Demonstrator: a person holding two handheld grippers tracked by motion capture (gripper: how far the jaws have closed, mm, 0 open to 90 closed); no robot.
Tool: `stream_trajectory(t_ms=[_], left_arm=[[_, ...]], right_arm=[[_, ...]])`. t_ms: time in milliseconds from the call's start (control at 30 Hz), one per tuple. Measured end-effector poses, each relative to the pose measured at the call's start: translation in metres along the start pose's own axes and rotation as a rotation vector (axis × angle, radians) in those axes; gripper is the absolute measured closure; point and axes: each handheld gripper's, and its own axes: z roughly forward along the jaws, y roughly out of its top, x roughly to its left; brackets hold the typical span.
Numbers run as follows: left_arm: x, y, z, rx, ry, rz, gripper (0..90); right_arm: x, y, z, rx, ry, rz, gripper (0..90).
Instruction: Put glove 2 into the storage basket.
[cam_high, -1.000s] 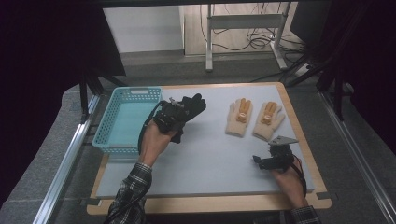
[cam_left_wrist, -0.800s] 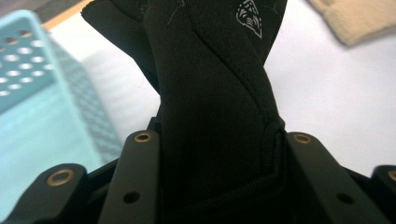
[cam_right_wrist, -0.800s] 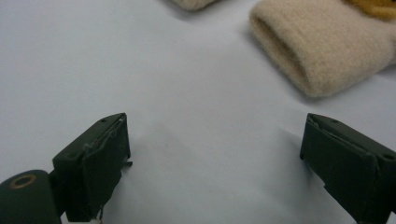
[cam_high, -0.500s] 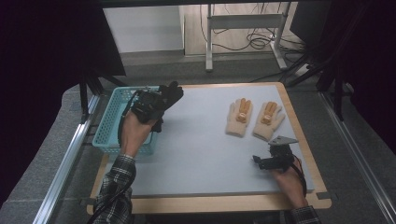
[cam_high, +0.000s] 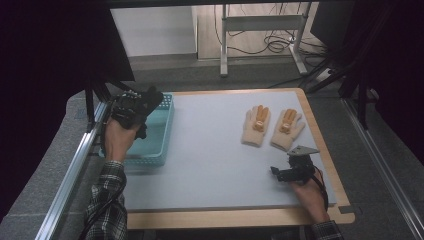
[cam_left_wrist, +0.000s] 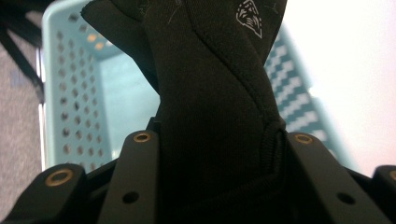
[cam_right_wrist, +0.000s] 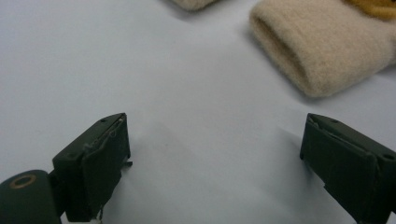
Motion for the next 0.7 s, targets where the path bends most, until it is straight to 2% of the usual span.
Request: stream_trajectory(t_ms=[333,533,700], left_arm=[[0.034,-0.009,0.044,0.12,0.01,-0.084,61.9],[0.044,-0.011,0.066,0.184,0.036,-0.114,61.0],[0.047,-0.011,0.08,0.226,0.051,-0.11,60.1]], right_arm=[[0.0,0.0,0.0,-0.002,0.0,0.0,8.1],[0.0,0.0,0.0,-0.002,0.001,0.001,8.1],[0.0,0.0,0.0,-0.001,0.0,0.0,8.1]])
